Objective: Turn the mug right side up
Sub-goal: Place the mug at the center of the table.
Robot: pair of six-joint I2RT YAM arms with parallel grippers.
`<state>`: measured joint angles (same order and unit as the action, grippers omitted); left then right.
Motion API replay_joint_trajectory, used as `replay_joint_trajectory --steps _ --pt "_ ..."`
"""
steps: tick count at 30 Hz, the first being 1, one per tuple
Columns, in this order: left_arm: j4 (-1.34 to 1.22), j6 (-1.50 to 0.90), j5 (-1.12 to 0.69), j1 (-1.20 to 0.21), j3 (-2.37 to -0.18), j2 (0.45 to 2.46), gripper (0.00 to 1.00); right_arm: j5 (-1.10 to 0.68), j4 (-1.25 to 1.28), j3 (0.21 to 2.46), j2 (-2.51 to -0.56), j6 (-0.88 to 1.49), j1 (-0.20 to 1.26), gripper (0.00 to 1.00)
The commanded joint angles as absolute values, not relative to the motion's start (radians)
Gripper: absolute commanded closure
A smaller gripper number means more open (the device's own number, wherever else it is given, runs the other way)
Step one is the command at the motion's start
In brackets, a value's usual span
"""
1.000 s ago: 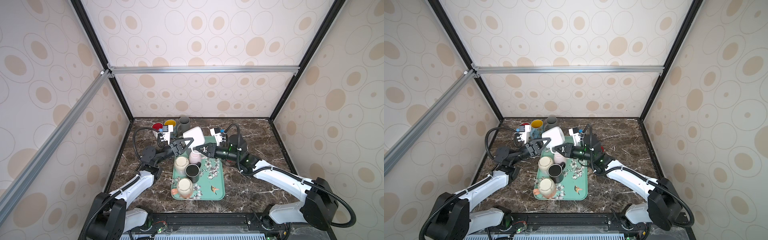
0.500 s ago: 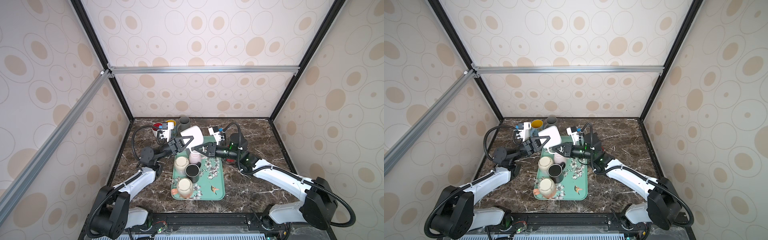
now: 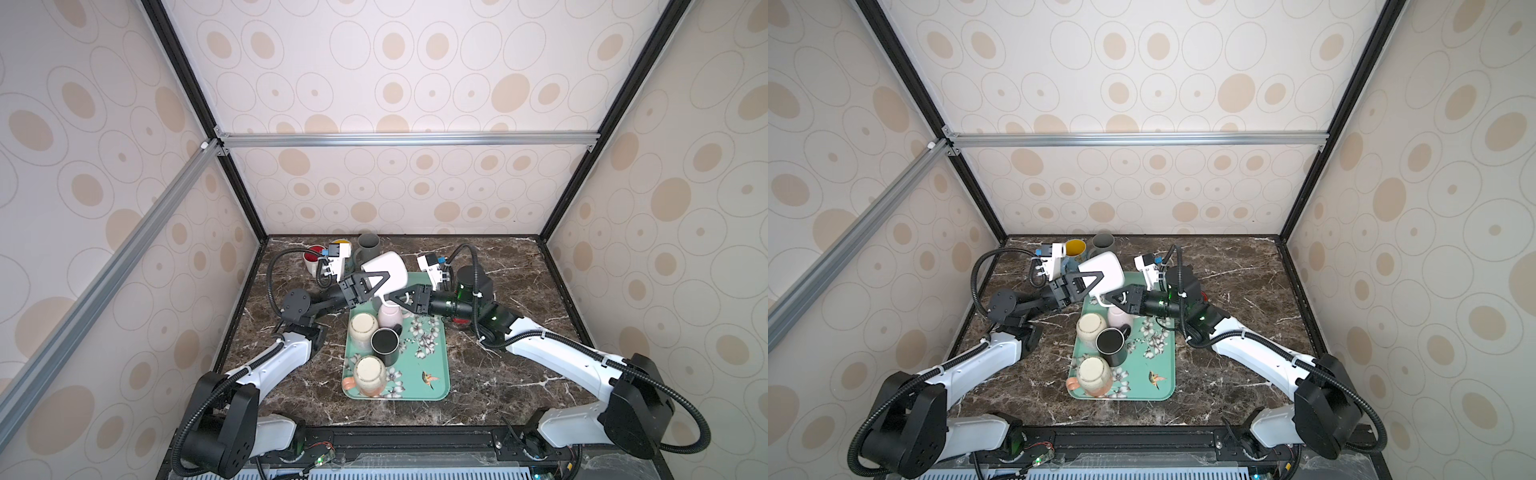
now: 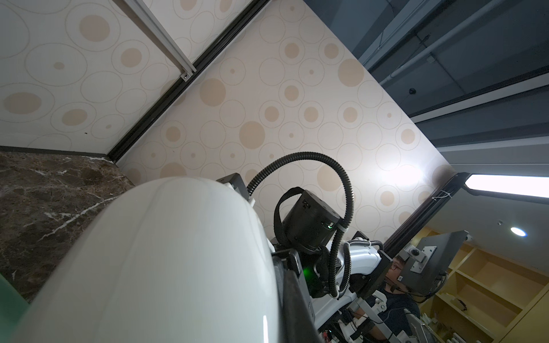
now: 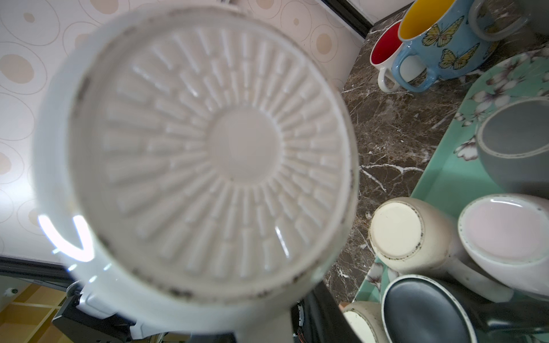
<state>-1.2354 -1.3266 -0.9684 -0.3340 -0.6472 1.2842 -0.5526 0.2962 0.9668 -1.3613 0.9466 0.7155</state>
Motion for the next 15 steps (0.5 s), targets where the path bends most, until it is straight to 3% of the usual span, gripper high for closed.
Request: replay_joint_trajectory --steps 1,8,15 --pt "-1.211 -1.258 -1.008 -0.348 -0.715 1.242 1.0 -0.492 0.262 1.011 -1.329 0.903 0.703 0.59" --pt "-0.979 -1.113 -0.982 -0.348 -0.745 1.202 1.0 -0.444 0.076 1.042 -1.286 0.798 0.704 0.53" --pt "-0.333 -0.702 -0.8 -0.358 -0.892 1.13 1.0 -0.284 -0.203 1.072 -1.212 0.663 0.704 0.53"
